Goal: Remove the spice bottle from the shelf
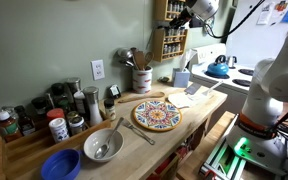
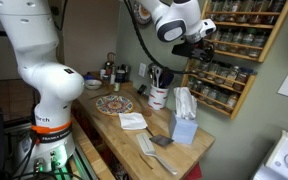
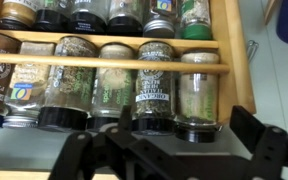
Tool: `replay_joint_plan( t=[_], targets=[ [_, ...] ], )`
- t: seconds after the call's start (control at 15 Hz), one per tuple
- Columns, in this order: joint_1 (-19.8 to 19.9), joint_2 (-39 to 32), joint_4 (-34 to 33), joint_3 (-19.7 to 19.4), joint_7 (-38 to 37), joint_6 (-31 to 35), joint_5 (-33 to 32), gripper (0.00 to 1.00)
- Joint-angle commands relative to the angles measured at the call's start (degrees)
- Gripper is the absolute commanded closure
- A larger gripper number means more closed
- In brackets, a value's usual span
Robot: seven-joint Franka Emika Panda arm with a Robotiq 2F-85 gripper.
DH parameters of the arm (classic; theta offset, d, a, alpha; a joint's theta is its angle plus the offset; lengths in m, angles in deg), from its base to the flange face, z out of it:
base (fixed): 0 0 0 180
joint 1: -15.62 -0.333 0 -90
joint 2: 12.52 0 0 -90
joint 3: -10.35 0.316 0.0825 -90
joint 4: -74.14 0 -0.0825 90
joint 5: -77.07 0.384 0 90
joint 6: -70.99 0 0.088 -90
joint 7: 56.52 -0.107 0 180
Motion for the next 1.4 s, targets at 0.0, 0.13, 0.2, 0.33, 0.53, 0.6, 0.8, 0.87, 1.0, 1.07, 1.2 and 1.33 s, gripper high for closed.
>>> replay_joint_plan(
  t=[0.0,0.13,0.2,0.33,0.53,0.6,0.8,0.87,1.0,1.07,1.2,1.33],
  targets=[
    [-4.3,-2.2,-3.3,-4.4,5.3,-1.5,5.4,0.00],
    [-6.0,-2.9,-4.2,-6.3,7.4,-2.1,7.9,0.00],
    [-7.1,-3.1,-4.6,-7.3,8.8,-2.3,9.5,0.00],
    [-8.8,-3.8,-5.4,-9.1,11.2,-3.0,12.5,0.00],
    [-11.2,-5.0,-6.8,-11.5,15.0,-4.2,16.9,0.00],
    [-11.7,-5.5,-7.3,-12.2,16.0,-4.8,18.2,0.00],
    [-12.7,-7.3,-8.6,-13.9,17.9,-6.4,21.3,0.00],
    [-12.9,-7.8,-8.9,-14.4,18.6,-7.0,22.3,0.05],
    [-13.2,-8.8,-9.7,-15.1,19.8,-8.0,24.2,0.25],
    [-13.2,-9.3,-10.0,-15.3,20.4,-8.6,25.1,0.25],
    [-13.1,-10.3,-10.7,-15.6,21.3,-9.3,26.7,0.33],
    [-12.9,-11.2,-11.3,-15.8,21.9,-9.9,28.1,0.34]
  ],
)
